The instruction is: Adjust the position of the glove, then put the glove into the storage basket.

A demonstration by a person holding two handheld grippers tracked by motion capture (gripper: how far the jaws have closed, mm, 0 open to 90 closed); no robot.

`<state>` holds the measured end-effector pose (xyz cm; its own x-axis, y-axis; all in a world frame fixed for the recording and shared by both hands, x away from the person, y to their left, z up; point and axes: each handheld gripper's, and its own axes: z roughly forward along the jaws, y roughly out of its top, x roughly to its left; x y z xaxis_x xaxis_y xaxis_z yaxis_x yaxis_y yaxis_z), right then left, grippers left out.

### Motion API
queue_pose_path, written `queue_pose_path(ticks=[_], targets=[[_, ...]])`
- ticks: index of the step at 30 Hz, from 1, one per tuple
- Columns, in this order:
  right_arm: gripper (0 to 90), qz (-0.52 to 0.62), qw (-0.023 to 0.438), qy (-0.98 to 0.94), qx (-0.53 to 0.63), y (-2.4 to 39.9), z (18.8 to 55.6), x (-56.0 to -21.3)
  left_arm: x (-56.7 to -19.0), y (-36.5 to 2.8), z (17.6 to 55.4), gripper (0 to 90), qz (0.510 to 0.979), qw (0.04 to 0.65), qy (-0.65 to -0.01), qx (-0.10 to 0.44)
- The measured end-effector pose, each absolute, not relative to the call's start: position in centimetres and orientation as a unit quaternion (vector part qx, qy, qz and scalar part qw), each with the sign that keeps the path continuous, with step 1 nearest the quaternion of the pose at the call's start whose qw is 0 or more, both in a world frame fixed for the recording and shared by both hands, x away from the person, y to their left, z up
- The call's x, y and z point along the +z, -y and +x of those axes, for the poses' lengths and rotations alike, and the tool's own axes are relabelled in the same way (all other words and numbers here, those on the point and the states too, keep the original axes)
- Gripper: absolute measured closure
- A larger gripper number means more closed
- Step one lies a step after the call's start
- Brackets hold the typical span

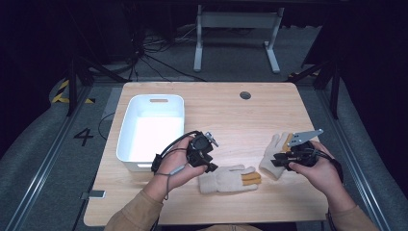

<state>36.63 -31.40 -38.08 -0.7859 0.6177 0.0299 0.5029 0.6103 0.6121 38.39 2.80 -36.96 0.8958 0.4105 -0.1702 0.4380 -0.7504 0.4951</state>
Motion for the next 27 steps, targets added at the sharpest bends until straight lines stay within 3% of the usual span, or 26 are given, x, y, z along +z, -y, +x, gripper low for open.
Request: queue_pose_path(ticks=[11, 27], targets=[[65.9, 0.341, 0.132, -0.878, 0.307, 34.2, 38.2, -38.7, -36.7, -3.4, 38.5, 60.9, 0.929, 0.278, -0.243, -0.022], [61.4, 0.357, 0.125, -0.884, 0.274, 35.8, 40.5, -40.9, -37.1, -4.3, 38.1, 60.5, 0.923, 0.281, -0.263, -0.024]])
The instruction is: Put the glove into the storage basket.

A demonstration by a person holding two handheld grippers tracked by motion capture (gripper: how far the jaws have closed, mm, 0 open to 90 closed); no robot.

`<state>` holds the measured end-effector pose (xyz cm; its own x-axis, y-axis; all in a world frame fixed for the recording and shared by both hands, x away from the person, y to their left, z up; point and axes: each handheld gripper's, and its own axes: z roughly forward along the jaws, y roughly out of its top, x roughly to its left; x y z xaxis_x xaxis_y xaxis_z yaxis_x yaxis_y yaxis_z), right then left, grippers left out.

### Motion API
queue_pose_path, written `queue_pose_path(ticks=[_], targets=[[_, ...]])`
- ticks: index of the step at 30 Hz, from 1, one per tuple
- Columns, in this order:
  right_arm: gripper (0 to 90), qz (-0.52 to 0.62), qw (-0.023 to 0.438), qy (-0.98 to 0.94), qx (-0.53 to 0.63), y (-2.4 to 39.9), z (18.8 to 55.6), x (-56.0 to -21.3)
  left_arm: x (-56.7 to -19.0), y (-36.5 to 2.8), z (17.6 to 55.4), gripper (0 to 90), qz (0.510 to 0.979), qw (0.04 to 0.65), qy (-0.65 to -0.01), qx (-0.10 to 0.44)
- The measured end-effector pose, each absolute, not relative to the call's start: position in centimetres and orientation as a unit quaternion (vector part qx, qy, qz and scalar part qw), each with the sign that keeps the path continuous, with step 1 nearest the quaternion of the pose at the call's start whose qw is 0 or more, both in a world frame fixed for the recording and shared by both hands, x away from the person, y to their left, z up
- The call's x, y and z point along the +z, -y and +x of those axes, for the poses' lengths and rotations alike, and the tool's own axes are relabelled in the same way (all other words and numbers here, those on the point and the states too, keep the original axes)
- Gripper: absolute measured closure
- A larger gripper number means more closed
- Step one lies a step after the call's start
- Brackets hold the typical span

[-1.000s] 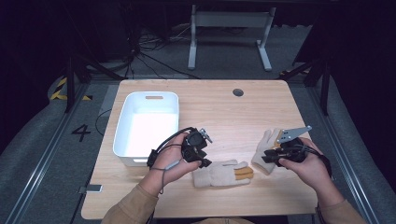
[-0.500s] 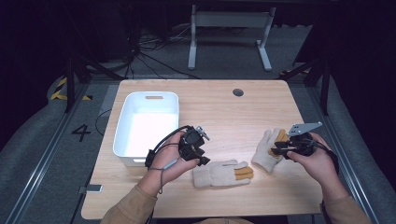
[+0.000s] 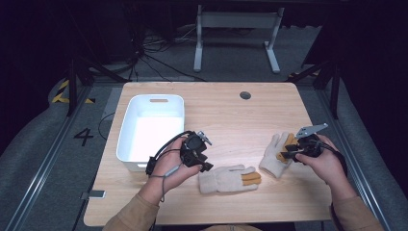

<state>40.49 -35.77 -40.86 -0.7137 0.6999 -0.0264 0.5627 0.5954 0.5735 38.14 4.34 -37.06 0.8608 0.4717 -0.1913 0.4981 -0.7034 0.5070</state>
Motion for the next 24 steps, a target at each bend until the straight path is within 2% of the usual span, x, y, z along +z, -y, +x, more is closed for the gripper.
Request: queue_pose_path(ticks=[16, 24], targets=[[59.4, 0.346, 0.104, -0.904, 0.227, 35.3, 41.3, -42.5, -37.3, -4.6, 38.0, 60.4, 0.921, 0.282, -0.268, -0.031], [73.2, 0.359, 0.099, -0.9, 0.224, 35.3, 41.4, -42.5, -37.4, -4.4, 37.9, 60.7, 0.922, 0.28, -0.265, -0.033]])
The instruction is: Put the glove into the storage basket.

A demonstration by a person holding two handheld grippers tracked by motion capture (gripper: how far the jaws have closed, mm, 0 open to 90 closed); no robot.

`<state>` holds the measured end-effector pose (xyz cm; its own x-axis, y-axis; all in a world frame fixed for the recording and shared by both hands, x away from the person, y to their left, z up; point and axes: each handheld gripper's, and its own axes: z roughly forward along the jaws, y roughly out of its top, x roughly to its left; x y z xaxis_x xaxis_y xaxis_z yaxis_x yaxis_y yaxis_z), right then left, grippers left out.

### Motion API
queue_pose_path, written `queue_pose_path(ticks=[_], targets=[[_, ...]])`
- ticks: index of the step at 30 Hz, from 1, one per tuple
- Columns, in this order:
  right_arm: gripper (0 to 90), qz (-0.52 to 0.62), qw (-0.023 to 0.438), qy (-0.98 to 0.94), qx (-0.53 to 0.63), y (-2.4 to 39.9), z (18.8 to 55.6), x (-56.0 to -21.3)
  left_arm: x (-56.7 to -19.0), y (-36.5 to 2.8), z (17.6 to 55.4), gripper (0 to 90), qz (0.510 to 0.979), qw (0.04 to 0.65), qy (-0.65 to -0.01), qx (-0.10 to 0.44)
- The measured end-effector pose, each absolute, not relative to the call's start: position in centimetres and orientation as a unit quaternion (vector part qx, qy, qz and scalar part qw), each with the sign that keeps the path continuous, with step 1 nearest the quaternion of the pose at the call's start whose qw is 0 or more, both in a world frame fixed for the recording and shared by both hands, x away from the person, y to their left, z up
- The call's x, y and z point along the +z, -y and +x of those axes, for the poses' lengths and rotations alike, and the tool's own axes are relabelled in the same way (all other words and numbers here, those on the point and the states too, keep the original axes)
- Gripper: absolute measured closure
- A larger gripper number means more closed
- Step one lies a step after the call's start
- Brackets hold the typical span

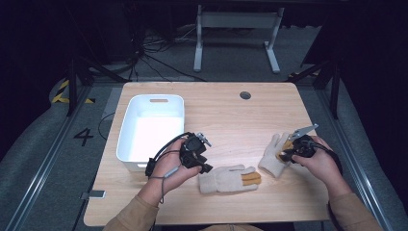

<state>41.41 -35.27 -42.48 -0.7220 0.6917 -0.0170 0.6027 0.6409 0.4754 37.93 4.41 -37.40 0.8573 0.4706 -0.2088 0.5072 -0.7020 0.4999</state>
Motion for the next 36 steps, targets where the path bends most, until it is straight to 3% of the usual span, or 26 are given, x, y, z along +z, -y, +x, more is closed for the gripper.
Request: queue_pose_path(ticks=[6, 26, 36], targets=[[78.7, 0.382, 0.094, -0.889, 0.236, 35.4, 41.3, -42.3, -37.4, -4.5, 38.0, 60.9, 0.921, 0.282, -0.266, -0.032], [79.0, 0.391, 0.125, -0.857, 0.312, 35.2, 38.5, -37.3, -37.2, -4.1, 38.1, 61.0, 0.925, 0.28, -0.254, -0.031], [78.8, 0.376, 0.1, -0.855, 0.343, 32.6, 37.3, -36.4, -37.1, -4.0, 38.0, 61.0, 0.925, 0.279, -0.255, -0.03]])
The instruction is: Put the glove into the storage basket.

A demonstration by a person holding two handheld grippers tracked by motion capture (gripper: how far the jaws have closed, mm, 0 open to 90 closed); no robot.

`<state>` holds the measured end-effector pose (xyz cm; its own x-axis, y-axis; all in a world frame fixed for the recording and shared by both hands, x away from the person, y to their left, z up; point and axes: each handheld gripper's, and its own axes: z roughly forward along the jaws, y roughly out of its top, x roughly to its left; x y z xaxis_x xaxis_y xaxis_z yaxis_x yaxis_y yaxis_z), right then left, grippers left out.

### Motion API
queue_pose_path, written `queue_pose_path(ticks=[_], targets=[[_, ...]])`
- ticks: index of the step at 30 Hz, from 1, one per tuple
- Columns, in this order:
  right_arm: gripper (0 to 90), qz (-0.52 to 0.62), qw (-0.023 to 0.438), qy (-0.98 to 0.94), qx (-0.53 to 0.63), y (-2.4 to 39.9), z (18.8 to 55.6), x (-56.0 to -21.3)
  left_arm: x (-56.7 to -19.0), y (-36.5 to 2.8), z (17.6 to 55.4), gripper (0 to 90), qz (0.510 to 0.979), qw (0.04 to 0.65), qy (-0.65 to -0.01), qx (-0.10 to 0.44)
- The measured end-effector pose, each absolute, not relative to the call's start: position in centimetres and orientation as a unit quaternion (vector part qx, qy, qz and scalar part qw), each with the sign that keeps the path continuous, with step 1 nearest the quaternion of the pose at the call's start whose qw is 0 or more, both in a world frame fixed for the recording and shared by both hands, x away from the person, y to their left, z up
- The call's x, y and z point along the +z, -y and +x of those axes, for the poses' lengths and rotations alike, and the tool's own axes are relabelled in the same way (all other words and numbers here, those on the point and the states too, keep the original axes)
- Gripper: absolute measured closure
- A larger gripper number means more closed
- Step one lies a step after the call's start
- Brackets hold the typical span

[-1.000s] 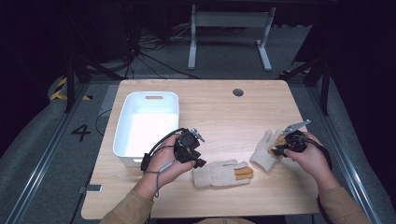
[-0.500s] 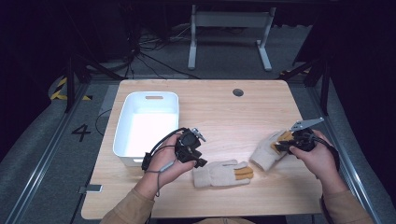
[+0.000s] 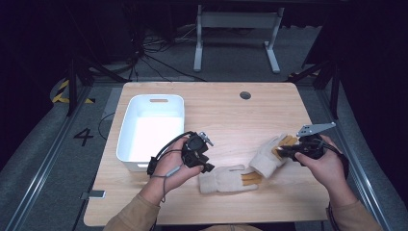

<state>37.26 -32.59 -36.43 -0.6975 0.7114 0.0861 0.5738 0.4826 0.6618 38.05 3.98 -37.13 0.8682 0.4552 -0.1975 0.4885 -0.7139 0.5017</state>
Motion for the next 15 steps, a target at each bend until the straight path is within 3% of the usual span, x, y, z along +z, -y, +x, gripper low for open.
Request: queue_pose_path(ticks=[15], targets=[[78.3, 0.359, 0.063, -0.858, 0.361, 27.6, 36.7, -37.8, -37.4, -3.9, 37.7, 61.0, 0.925, 0.277, -0.257, -0.032]])
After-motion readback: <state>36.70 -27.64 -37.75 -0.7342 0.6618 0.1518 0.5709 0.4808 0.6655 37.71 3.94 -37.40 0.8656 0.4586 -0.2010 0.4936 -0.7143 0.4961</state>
